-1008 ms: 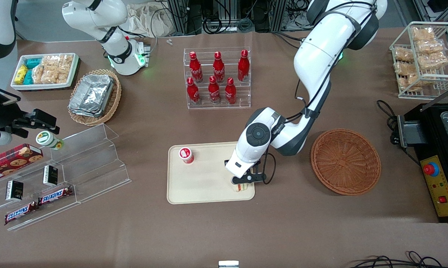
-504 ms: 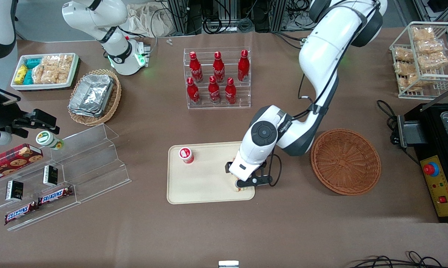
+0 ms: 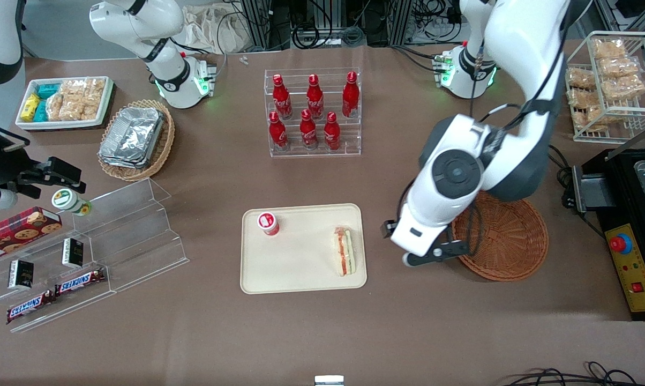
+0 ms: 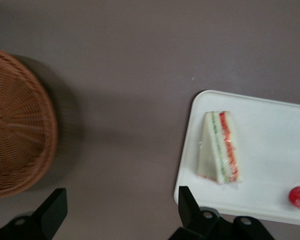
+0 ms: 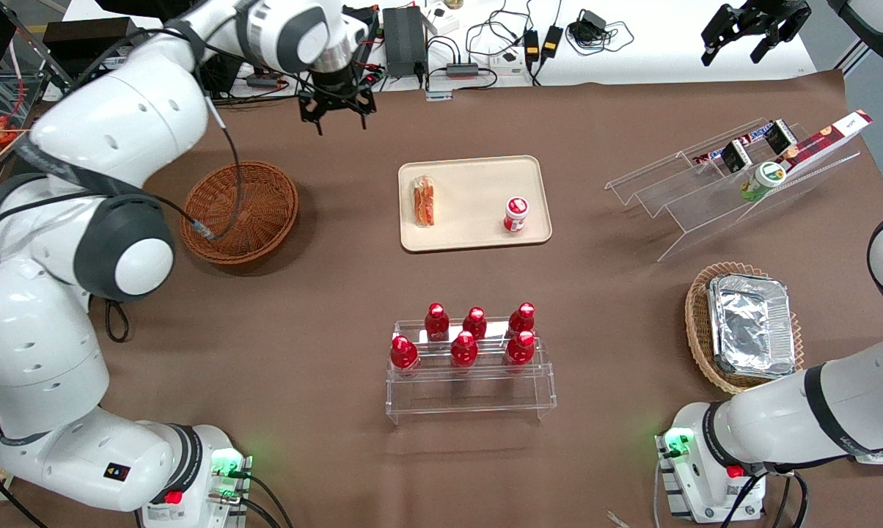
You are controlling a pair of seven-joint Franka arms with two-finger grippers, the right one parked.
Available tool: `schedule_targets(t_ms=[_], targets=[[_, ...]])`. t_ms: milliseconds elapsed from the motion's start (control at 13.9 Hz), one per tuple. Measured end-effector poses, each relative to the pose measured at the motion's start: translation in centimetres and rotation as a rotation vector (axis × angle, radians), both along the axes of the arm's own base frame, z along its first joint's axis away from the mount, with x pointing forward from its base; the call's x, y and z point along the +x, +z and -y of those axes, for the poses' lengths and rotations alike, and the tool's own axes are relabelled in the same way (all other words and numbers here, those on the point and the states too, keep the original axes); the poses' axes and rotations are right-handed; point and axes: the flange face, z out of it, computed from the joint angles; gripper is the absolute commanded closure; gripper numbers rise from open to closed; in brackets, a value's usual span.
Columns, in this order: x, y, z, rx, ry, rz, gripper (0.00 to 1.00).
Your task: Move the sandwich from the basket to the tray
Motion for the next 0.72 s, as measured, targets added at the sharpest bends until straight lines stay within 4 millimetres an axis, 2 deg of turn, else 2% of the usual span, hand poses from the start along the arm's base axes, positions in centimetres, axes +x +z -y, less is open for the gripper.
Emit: schedule_targets(t_ms=[144, 360, 576, 720], targets=[[-0.5, 3.0, -4.0, 0.018, -0.041, 0.014, 0.02], [-2.0, 6.1, -11.7, 0.029, -0.092, 0.017, 0.02], [-3.4, 7.4, -18.4, -0.005, -0.120, 0.000, 0.01], [-3.7, 8.1, -21.8, -0.016, -0.101, 0.000, 0.01]])
